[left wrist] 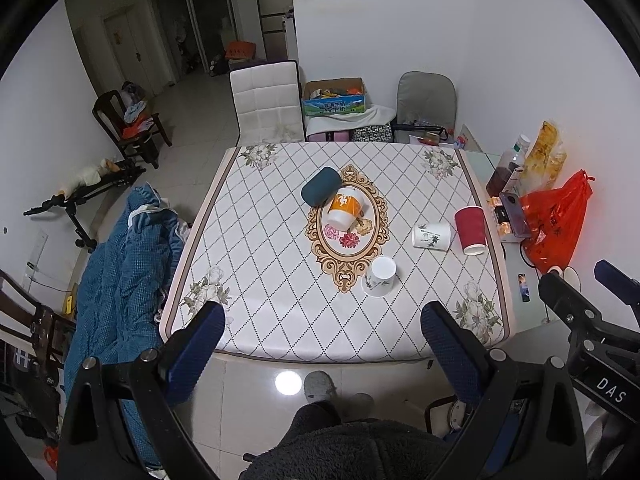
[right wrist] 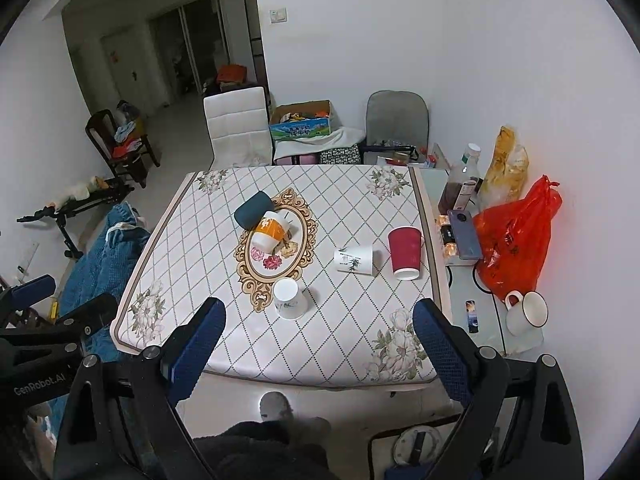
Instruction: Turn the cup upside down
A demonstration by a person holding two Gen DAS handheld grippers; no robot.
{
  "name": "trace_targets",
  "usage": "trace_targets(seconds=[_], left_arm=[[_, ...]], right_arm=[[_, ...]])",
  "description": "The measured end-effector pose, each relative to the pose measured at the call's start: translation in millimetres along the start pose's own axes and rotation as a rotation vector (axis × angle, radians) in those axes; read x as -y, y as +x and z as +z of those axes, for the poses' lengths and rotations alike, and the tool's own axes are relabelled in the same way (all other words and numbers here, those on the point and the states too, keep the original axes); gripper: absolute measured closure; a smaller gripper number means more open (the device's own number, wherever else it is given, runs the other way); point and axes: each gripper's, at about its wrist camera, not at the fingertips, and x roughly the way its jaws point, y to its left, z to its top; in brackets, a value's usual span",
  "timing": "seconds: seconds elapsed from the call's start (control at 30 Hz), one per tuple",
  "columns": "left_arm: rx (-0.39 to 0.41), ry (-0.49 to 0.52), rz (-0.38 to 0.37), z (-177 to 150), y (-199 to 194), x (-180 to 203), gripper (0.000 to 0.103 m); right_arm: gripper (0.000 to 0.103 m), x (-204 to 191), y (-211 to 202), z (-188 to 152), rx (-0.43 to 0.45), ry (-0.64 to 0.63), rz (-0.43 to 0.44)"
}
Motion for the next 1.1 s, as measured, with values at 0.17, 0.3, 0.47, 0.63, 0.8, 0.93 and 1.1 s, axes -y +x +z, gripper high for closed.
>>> trace_targets(seconds=[0.17,0.3,0.47,0.63,0.8,0.93,1.1], left_arm=[[0.001,0.001,-0.001,-0.1,-0.3,-0.4,0.003],[-0.001,0.002,-0.002,-0.2,-0.1,-1.0,0.003],[-0.011,-0.002,-0.006,-0.1,0.3,-3.2,0.003],[-0.02,-0.005,-0.007,-0.4,3.4,-2.0,0.003],[-0.02,-0.005,-0.007,-1.4,3.3,-2.0,0.003],[-0.019,-0.002,-0.008,-1.5,3.5,-1.6,0.003],[-0.021,-0.005,-0.009,-1.7,4.8,-1.1,0.003]], right_arm=[[0.006,-1.2,0.9,-1.5,-0.004,-0.001,0.002],[0.006,-1.6,1.0,-2.9,-0.008,-0.002,0.001],[0.006,1.6,2.8,-3.0,-0.012,0.003,-0.003],[0.006,3.0,3.7,-4.4,-0.019,0.0,-0.002],[0.006,4.8,5.7,-2.0,-0.019,0.002,-0.003],[0.006,4.8,6.1,-1.2,-0.02,0.003,-0.004],[0.006,5.1,6.4,-0.5,-0.02,0.001,-0.004]])
